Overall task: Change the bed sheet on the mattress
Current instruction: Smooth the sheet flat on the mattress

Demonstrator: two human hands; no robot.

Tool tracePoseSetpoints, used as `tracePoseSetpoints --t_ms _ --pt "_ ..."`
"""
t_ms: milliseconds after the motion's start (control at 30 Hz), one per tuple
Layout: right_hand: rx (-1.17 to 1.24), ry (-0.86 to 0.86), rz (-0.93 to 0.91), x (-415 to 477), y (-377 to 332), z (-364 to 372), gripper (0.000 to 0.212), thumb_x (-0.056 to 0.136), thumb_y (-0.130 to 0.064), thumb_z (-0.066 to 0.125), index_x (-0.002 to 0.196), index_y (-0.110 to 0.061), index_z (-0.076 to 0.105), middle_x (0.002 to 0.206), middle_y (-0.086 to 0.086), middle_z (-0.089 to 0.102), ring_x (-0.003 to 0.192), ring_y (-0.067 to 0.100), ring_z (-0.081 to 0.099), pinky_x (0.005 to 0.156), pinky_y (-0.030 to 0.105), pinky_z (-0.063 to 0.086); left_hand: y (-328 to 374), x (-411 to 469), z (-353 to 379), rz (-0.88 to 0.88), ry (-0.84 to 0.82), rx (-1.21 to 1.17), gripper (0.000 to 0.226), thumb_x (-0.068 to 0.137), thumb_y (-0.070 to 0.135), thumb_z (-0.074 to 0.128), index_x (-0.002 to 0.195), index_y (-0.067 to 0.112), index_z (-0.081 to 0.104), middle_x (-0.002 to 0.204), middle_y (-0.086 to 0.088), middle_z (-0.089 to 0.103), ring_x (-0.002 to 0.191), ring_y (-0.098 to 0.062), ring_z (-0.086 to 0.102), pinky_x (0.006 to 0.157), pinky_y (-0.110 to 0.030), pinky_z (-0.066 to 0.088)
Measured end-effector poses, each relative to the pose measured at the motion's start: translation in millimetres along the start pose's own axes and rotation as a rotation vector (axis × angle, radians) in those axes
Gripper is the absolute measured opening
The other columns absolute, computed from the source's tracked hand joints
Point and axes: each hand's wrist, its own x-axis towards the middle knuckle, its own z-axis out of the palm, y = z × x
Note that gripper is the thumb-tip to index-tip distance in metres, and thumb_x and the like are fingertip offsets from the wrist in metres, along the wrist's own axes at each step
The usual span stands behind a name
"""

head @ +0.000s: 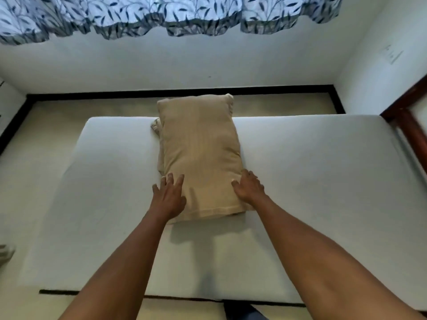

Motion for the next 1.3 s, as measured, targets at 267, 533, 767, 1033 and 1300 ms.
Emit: tracePoseSetpoints --t_ms 267,533,767,1033,1300 --pt "0.411 -0.028 0.302 77 -12 40 0.118 0.082 -0.073 0.06 0.162 -0.011 -0.002 0.165 0.015 0.027 0.148 0.038 0.034 0.12 0.051 0.031 -57 40 38 -0.241 -0.085 -0.619 0.084 0.092 0.035 0.061 0.16 0.019 0.013 0.154 -0.014 0.041 0.134 -0.038 0.047 0.105 -0.044 0.044" --pt "0.648 0.002 0.226 89 -53 24 0.065 0.075 -0.062 0.073 0.124 -0.021 0.066 0.123 0.004 0.07 0.103 0.024 0.068 0.094 0.042 0.056 -91 85 31 -0.459 -0.161 -1.035 0.088 0.082 0.049 0.075 0.152 0.022 0.028 0.148 -0.008 0.048 0.129 -0.036 0.051 0.107 -0.05 0.046" --pt "0.8 -0.017 0.352 79 -106 -19 0.123 0.062 -0.075 0.077 0.156 -0.014 0.028 0.144 0.01 0.051 0.119 0.032 0.06 0.092 0.042 0.052 -133 72 -27 -0.412 -0.397 -1.217 0.045 0.058 0.008 0.07 0.102 0.016 0.066 0.105 -0.008 0.071 0.099 -0.03 0.066 0.088 -0.045 0.054" --pt "0.918 0.072 0.031 48 -162 -40 0.048 0.084 -0.024 0.08 0.126 -0.006 0.068 0.117 0.005 0.073 0.105 0.026 0.071 0.083 0.03 0.056 -134 55 -52 -0.678 -0.208 -1.76 0.042 0.082 0.053 0.062 0.097 0.014 0.058 0.096 -0.009 0.059 0.084 -0.025 0.058 0.084 -0.039 0.052" --pt "0.925 -0.003 0.001 -5 -71 -150 0.026 0.084 -0.024 0.078 0.106 -0.012 0.077 0.103 0.008 0.078 0.095 0.024 0.075 0.087 0.035 0.058 -22 58 -106 -0.413 -0.227 -1.86 0.054 0.096 0.053 0.045 0.121 0.012 0.068 0.111 -0.016 0.074 0.102 -0.031 0.069 0.09 -0.042 0.053"
